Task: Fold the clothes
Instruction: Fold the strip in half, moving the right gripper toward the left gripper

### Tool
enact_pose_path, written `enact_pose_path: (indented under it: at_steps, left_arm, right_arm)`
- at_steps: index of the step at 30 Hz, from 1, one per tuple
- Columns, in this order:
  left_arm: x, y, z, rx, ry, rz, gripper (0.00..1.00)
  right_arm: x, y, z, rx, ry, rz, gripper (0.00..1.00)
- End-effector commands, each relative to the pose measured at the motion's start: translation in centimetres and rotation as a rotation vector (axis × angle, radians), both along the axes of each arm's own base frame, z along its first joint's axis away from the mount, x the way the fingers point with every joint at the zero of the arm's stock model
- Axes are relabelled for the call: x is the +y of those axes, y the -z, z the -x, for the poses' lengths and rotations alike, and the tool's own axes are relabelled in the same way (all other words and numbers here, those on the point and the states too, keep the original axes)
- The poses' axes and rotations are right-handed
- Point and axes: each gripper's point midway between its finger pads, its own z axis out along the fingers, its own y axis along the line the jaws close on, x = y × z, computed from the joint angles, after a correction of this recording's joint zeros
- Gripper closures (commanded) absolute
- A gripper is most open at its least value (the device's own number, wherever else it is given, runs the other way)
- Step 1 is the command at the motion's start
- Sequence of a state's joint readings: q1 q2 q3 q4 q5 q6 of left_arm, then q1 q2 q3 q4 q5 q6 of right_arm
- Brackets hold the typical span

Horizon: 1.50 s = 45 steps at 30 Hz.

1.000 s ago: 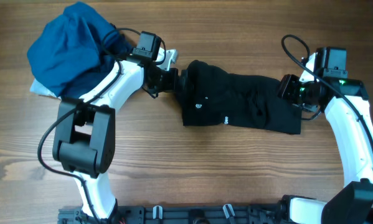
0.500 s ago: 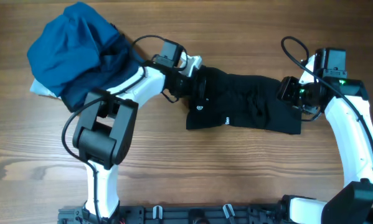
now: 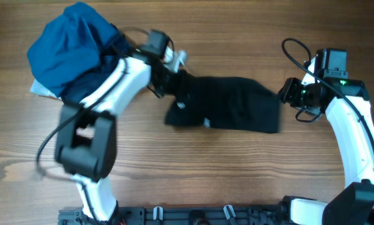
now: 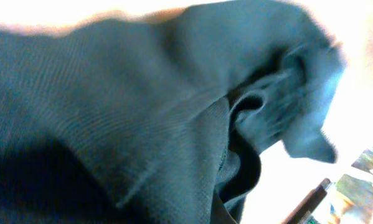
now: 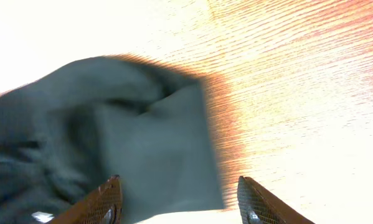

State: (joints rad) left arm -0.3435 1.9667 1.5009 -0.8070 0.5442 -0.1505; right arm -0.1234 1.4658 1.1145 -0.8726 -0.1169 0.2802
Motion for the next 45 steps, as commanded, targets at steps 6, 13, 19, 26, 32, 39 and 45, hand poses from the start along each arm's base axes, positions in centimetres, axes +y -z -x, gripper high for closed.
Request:
enact_pose_path:
  at_steps: [6,13,19,26,32,39,45]
  left_arm:
    - [-4.3,-6.1,-0.2,-0.272,0.102,-0.055,0.96]
    - [-10.8,-2.7,2.4,-0.393,0.227,-0.212,0.4]
    - [-14.6,-1.3,4.0,-0.451,0.302,-0.21,0.08]
    - [-9.3,-7.4,0.1,-0.536,0.149,-0.377,0.05]
    - [-6.0,-5.0,-0.8,-0.319,0.133,-0.243,0.1]
    - [-5.0,1.7,-0.6,-0.084,0.188,-0.148,0.34]
    - [-3.6,6.0,0.9,0.029,0.236,-0.223,0.37]
  right_arm:
    - [-0.8,-1.2,-0.8,-0.046,0.026,0.031,0.4]
    - [-0.8,-1.1,-0.8,-0.045,0.026,0.031,0.4]
    - [-0.7,-1.1,-0.7,-0.039,0.025,0.03,0.39]
    - [2.4,-1.7,-1.2,-0.089,-0.137,-0.104,0.37]
    - [6.2,-0.6,-1.4,-0.103,-0.26,-0.221,0.7]
    - [13.2,3.8,-1.6,-0.117,-0.53,-0.372,0.72]
    - [10.7,11.4,1.8,0.229,-0.34,-0.229,0.72]
